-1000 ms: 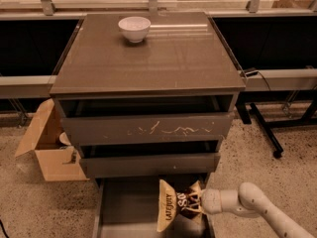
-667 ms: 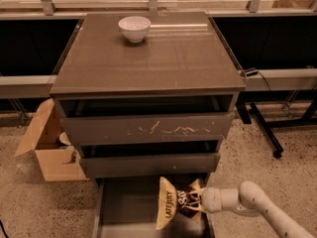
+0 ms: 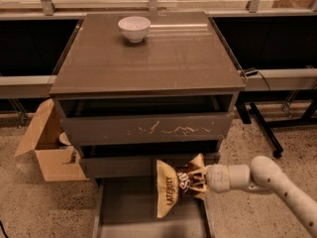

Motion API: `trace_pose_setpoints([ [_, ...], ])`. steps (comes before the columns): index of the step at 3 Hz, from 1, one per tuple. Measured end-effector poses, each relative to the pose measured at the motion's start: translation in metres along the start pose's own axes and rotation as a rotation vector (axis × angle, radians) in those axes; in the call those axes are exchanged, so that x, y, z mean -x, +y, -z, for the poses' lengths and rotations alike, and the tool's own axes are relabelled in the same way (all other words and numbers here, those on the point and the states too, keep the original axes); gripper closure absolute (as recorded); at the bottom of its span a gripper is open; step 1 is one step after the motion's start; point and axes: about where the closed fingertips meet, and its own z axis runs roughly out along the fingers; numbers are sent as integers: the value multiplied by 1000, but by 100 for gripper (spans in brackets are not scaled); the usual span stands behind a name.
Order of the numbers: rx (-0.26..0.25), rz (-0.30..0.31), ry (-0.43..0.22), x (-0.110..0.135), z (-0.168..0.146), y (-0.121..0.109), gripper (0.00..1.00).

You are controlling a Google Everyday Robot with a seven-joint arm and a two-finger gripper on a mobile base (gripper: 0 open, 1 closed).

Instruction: Pick brown chip bag from bottom drawer and place on counter

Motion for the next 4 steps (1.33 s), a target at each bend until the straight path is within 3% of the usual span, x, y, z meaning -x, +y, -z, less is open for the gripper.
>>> trace_pose_setpoints([
  [1,25,175,49,76,26,-62,100],
  [2,18,185,58,78,28,-68,100],
  [3,-15,229,96,91,38,-97,100],
  [4,-66,380,157,153,80,-176,100],
])
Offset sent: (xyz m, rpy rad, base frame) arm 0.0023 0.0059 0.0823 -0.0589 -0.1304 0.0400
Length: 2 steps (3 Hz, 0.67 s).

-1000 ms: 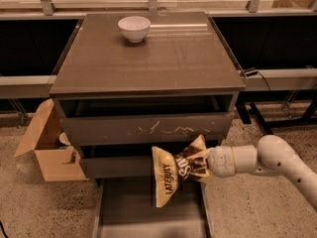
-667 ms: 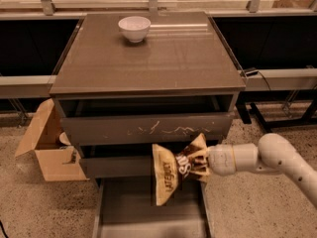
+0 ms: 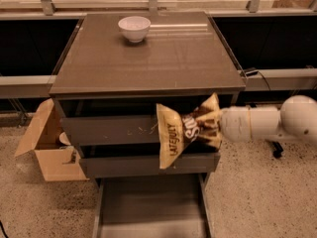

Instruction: Pick brown chip bag from bottom drawer and place on counter

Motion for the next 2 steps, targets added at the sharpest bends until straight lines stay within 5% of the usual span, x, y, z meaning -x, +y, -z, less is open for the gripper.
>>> trace_pose_setpoints([
  [1,-11,119,64,21,33,-75,100],
  [2,-12,119,64,21,33,-75,100],
])
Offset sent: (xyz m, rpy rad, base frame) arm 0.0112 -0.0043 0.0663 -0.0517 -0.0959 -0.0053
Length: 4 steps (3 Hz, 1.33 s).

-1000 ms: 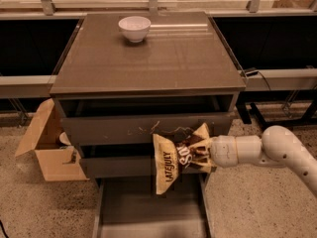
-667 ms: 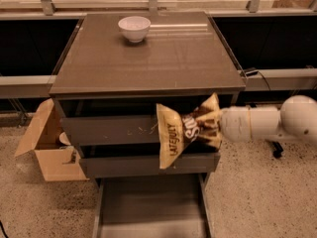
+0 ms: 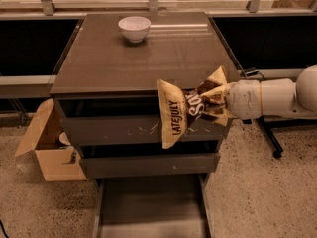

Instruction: Pick brown chip bag from bottom drawer and place on counter

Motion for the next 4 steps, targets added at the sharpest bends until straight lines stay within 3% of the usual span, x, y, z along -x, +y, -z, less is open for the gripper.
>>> trace_pose_setpoints([
  [1,-52,35,40,-11,2,-44,100],
  [2,-134,76,39,-27,6,-125,100],
  [3,-149,57,-4,-49,-10,-160,100],
  [4,-141,-10,-30,-87,-35,-170,100],
])
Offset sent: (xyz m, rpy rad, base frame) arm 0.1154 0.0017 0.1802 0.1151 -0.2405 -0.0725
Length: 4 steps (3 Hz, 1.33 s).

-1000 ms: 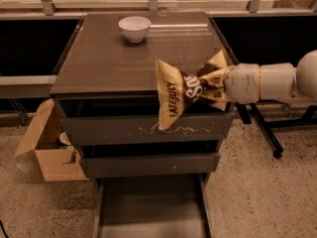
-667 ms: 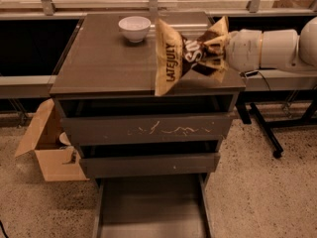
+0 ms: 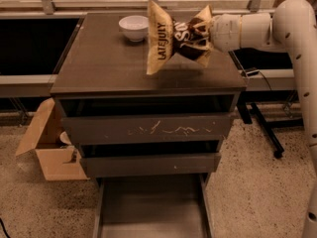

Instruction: Pick brown chip bag from bottom drawer and place on counter

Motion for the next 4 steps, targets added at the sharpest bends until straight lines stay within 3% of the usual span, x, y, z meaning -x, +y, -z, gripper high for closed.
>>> trace_pose_setpoints([
  [1,-12,-64,11,-40,-14,-6,84],
  [2,-23,-127,26,-75,-20,-5,53],
  [4,-24,-174,35,-95,-26,-1,7],
])
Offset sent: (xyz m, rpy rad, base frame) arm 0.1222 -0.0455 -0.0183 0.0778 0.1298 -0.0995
